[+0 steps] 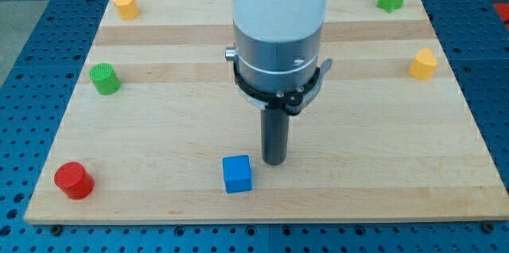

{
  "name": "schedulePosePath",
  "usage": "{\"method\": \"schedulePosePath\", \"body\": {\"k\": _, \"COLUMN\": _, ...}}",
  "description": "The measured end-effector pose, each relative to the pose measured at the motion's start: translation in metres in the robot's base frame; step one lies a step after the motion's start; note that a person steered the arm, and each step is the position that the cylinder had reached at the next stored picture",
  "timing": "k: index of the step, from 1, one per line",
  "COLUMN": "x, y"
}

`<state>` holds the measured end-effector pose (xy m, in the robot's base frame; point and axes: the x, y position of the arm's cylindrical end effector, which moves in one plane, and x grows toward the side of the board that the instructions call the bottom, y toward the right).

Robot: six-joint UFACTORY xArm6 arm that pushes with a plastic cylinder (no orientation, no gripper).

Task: Move the red star towards the bottom right of the board

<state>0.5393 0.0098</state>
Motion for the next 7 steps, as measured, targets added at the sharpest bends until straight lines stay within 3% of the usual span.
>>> {"method": "schedulePosePath", "body": {"k": 3, "x": -0.083, "y": -0.013}}
{"method": "schedulePosePath", "body": {"k": 7, "x": -0.111, "y": -0.024}}
